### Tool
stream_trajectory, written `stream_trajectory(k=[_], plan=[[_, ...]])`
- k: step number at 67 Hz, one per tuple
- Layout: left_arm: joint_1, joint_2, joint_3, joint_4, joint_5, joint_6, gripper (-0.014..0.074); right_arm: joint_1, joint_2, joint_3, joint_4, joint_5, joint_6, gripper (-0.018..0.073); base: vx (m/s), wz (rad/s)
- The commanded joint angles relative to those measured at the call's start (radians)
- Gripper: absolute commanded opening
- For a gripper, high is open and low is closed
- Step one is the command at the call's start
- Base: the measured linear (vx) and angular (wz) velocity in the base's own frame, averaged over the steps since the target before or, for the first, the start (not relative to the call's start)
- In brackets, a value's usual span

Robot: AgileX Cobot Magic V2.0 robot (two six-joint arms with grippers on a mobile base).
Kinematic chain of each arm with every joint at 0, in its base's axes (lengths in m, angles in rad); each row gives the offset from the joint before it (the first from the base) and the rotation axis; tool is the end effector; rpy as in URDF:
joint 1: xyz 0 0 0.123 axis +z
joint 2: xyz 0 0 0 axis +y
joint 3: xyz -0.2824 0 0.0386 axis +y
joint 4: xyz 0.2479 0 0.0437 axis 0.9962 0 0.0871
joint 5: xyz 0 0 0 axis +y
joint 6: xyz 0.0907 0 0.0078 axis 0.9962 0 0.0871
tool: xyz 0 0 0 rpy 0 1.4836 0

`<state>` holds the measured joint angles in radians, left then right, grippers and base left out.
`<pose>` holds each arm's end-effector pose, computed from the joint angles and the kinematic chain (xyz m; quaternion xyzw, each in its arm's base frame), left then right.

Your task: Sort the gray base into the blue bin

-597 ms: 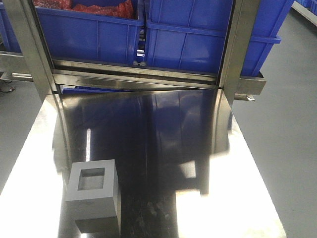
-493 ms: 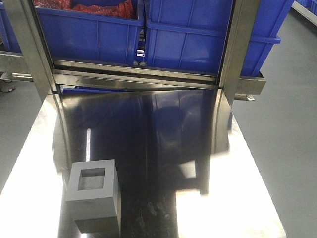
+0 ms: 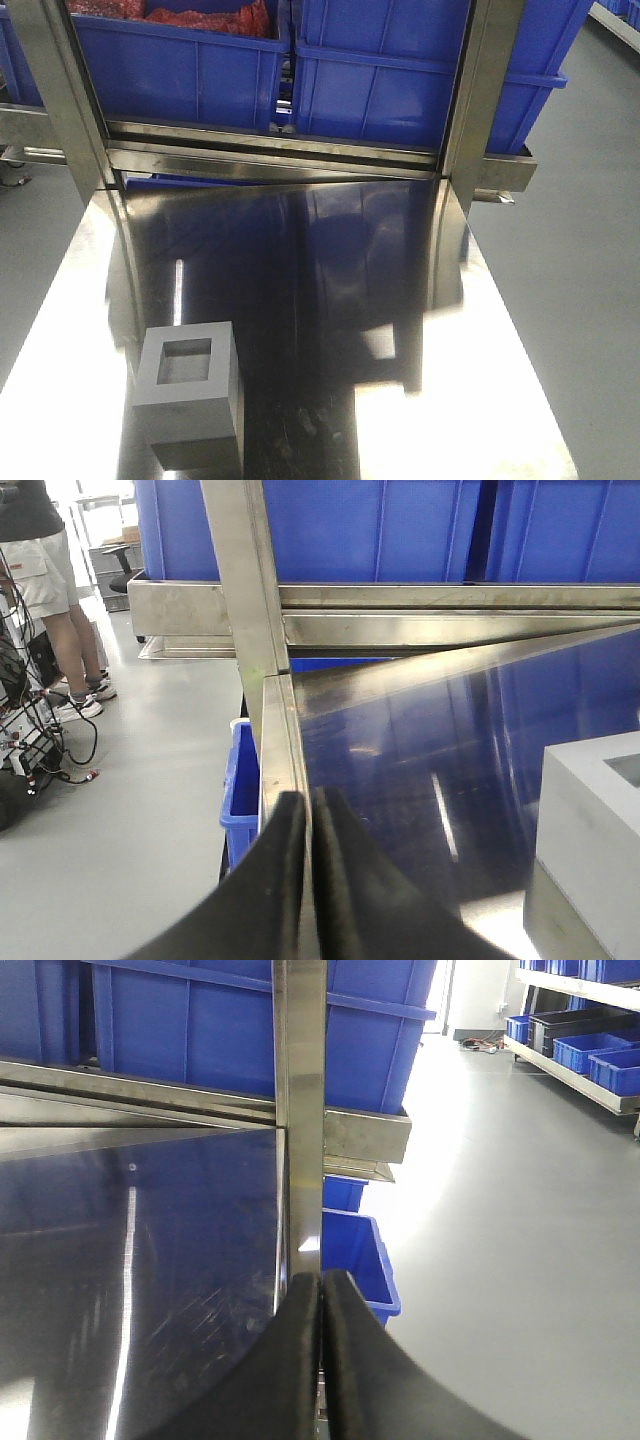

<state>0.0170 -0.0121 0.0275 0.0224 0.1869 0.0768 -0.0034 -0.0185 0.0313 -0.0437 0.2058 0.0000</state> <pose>0.0561 0.0013 0.1875 0.0291 0.7460 0.0401 0.6641 0.0556 -0.0010 0.1849 -0.0119 0.7518 -0.0186 0.6590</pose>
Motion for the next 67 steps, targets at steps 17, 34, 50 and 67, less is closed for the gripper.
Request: stream_trajectory(k=[17, 34, 50, 67], plan=[[0.002, -0.016, -0.013, 0.000, -0.070, -0.005, -0.0007, -0.002, -0.007, 0.006, -0.009, -0.079, -0.012, -0.0005, 0.00, 0.00], [0.002, -0.016, -0.013, 0.000, -0.070, -0.005, -0.0007, -0.002, -0.007, 0.006, -0.009, -0.079, -0.012, -0.0005, 0.00, 0.00], [0.002, -0.016, -0.013, -0.004, -0.095, -0.017, -0.0007, -0.002, -0.008, 0.006, -0.009, -0.079, -0.012, -0.0005, 0.00, 0.00], [0.002, -0.014, -0.023, -0.155, -0.214, -0.024, -0.0007, -0.002, -0.008, 0.006, -0.009, -0.079, -0.012, -0.0005, 0.00, 0.00]])
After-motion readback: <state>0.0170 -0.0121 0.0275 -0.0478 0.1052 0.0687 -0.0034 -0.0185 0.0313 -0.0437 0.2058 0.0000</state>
